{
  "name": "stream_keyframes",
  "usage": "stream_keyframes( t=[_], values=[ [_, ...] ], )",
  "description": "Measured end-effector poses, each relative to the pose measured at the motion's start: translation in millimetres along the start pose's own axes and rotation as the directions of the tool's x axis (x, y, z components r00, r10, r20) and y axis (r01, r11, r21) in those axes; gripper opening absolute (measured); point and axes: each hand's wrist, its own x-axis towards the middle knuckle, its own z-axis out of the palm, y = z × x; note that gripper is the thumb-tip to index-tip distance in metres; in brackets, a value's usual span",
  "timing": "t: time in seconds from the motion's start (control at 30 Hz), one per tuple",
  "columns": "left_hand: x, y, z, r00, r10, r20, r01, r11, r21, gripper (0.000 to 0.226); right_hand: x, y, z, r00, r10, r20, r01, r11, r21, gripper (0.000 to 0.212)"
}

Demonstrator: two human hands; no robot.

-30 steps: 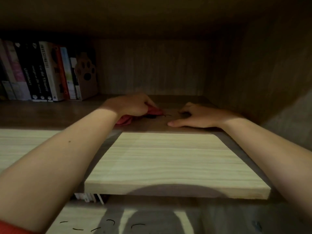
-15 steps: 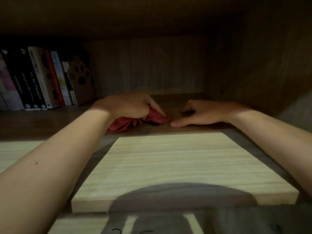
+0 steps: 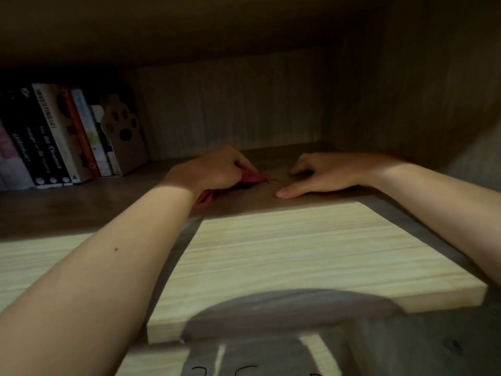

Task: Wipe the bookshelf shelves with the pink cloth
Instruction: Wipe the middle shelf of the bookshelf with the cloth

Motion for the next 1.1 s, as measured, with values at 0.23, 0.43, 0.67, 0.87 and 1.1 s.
stream_keyframes(
  t=[0.23,0.43,0.67,0.87,1.1],
  values=[
    [0.8,3.4,-3.6,0.997,0.045,0.068,-0.048,0.998,0.044,0.052,0.1,-1.2,-0.3,1.000,0.024,-0.007,-0.024,0.998,-0.059,0.107],
    [1.8,1.1,-3.9,0.995,0.044,0.091,-0.052,0.995,0.082,0.047,-1.0,-0.7,-0.7,1.000,0.017,0.013,-0.017,0.999,-0.036,0.089],
    [4.7,2.6,-4.4,0.995,-0.026,0.093,0.011,0.987,0.158,0.037,-0.4,-1.4,-2.1,1.000,0.005,0.010,-0.005,0.999,-0.046,0.111],
    [0.6,-2.5,-10.5,0.981,0.011,0.194,-0.030,0.995,0.092,0.067,2.6,1.9,-0.7,1.000,-0.004,0.028,0.005,0.999,-0.047,0.109],
    [-1.4,6.0,-5.1,0.985,0.044,0.165,-0.057,0.996,0.073,0.057,2.5,0.2,-2.8,1.000,0.001,0.029,0.001,0.999,-0.052,0.109]
  ],
)
